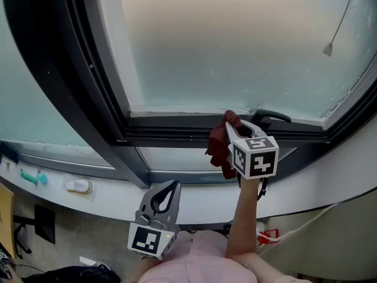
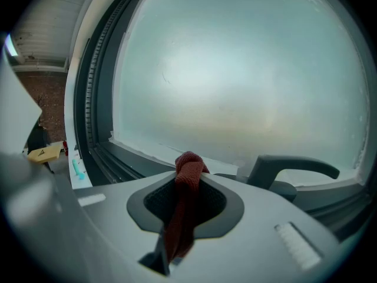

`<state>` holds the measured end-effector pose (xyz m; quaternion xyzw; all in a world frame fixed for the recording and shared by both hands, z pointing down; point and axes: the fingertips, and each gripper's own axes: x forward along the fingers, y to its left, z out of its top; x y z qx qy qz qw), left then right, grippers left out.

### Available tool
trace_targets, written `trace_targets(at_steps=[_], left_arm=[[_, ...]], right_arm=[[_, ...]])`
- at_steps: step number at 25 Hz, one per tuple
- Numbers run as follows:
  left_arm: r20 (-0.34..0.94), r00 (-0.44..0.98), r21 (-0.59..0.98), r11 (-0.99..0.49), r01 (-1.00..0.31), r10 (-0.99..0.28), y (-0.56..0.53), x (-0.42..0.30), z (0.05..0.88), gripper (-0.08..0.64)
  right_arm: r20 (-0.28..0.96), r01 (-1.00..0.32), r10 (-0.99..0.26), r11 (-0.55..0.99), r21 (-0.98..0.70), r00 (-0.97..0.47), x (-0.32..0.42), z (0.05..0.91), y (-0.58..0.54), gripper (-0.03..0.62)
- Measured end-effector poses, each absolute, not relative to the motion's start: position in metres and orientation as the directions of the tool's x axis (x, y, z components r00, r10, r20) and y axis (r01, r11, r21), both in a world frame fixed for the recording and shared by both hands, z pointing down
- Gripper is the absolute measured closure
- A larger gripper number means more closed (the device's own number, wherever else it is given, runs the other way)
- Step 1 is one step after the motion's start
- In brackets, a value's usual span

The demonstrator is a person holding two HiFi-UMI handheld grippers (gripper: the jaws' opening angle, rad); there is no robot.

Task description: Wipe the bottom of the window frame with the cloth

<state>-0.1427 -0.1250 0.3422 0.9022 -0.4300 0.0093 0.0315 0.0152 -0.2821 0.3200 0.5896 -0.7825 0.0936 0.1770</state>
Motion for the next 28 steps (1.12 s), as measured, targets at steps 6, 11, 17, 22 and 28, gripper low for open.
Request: trace_targets(at_steps=[6,11,17,22,28], left_arm=[[0.043,0.628,0.048,-0.626,-0.778,-0.777,-0.123,-0.144,0.341,0.56],[0.041,0.623,0.048,-0.622,-0.782,-0.781,-0.122,-0.147,0.34,0.56],[0.043,0.615,0.047,-0.614,-0.788,-0.787,-0.117,-0.157,0.339,0.56],[0.044,0.621,0.053,-0.619,-0.784,-0.783,-0.115,-0.168,0.341,0.56],[0.055,0.609,0.061,-0.606,-0.793,-0.791,-0.113,-0.19,0.342,0.56]], right_arm=[[0.379,-0.957,-0.895,0.281,0.066,-0.236,0.024,0.32,-0.281,0.528],[0.377,-0.958,-0.899,0.273,0.086,-0.222,0.023,0.32,-0.282,0.528],[0.356,-0.948,-0.9,0.304,0.093,-0.253,0.02,0.315,-0.279,0.528],[0.135,-0.925,-0.915,0.378,-0.046,-0.38,-0.007,0.273,-0.262,0.528],[0.011,-0.851,-0.851,0.524,-0.026,-0.524,-0.091,0.242,-0.241,0.529]])
